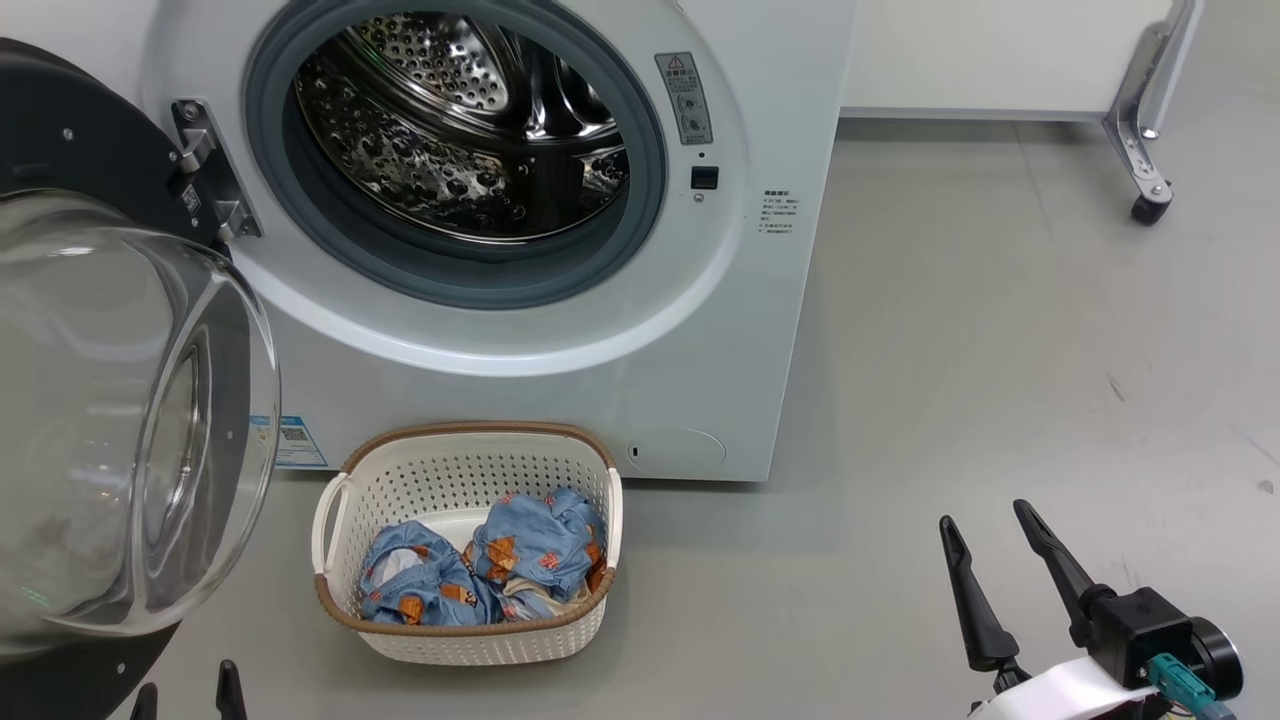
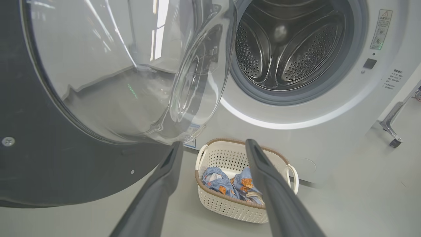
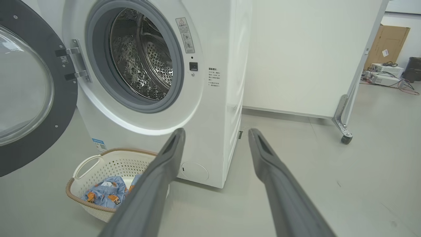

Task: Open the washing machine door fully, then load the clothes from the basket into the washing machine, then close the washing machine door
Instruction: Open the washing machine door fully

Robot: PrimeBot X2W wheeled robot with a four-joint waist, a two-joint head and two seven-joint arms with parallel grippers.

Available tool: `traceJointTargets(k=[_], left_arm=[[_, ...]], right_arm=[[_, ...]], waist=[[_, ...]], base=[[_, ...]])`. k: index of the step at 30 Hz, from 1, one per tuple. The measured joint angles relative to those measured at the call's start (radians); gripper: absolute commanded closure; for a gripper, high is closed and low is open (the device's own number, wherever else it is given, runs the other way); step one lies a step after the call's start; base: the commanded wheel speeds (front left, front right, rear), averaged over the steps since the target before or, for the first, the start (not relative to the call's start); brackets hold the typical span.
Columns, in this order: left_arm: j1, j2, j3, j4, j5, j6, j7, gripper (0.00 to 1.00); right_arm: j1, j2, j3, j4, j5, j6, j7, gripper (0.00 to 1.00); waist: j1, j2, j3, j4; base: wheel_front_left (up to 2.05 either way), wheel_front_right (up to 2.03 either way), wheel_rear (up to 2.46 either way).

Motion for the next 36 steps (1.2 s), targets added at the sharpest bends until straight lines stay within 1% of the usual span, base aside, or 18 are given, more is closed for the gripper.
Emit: traceJointTargets(k=[7, 18, 21, 23, 27, 29, 31, 36], left_arm=[[0.010, -0.002, 0.024, 0.019, 0.000, 0.000, 0.000, 0.00], [0.011, -0.009, 0.060, -0.009, 0.001, -0.001, 0.000, 0.00], [0.011, -0.011, 0.061, -0.010, 0.012, -0.001, 0.000, 0.00], [0.011, -0.012, 0.062, -0.011, 0.012, -0.002, 0.000, 0.00], [0.011, -0.017, 0.062, -0.012, 0.013, -0.003, 0.000, 0.00], [0.011, -0.019, 0.062, -0.013, 0.018, -0.010, 0.000, 0.00], [0.011, -0.023, 0.061, -0.014, 0.021, -0.011, 0.000, 0.00], [0.011, -0.024, 0.060, -0.015, 0.026, -0.012, 0.000, 0.00]], right_arm=[[0.024, 0.004, 0.003, -0.018, -0.009, 0.000, 0.000, 0.00], [0.061, 0.021, -0.016, -0.034, -0.018, -0.002, 0.000, 0.00], [0.077, 0.026, -0.030, -0.034, -0.026, -0.015, 0.000, 0.00], [0.085, 0.027, -0.042, -0.033, -0.027, -0.030, 0.000, 0.00], [0.088, 0.031, -0.048, -0.031, -0.033, -0.046, 0.000, 0.00], [0.091, 0.032, -0.050, -0.031, -0.034, -0.048, 0.000, 0.00], [0.098, 0.033, -0.050, -0.031, -0.035, -0.054, 0.000, 0.00], [0.104, 0.034, -0.050, -0.030, -0.035, -0.055, 0.000, 0.00]], waist=[[0.0000, 0.0000, -0.006, 0.005], [0.0000, 0.0000, 0.000, 0.002], [0.0000, 0.0000, 0.001, 0.000], [0.0000, 0.0000, 0.001, -0.002], [0.0000, 0.0000, 0.002, -0.005], [0.0000, 0.0000, 0.002, -0.007], [0.0000, 0.0000, 0.002, -0.008], [0.0000, 0.0000, 0.001, -0.011]], base=[[0.00, 0.00, 0.00], [0.00, 0.00, 0.00], [0.00, 0.00, 0.00], [0.00, 0.00, 0.00], [0.00, 0.00, 0.00], [0.00, 0.00, 0.00], [0.00, 0.00, 0.00], [0.00, 0.00, 0.00]])
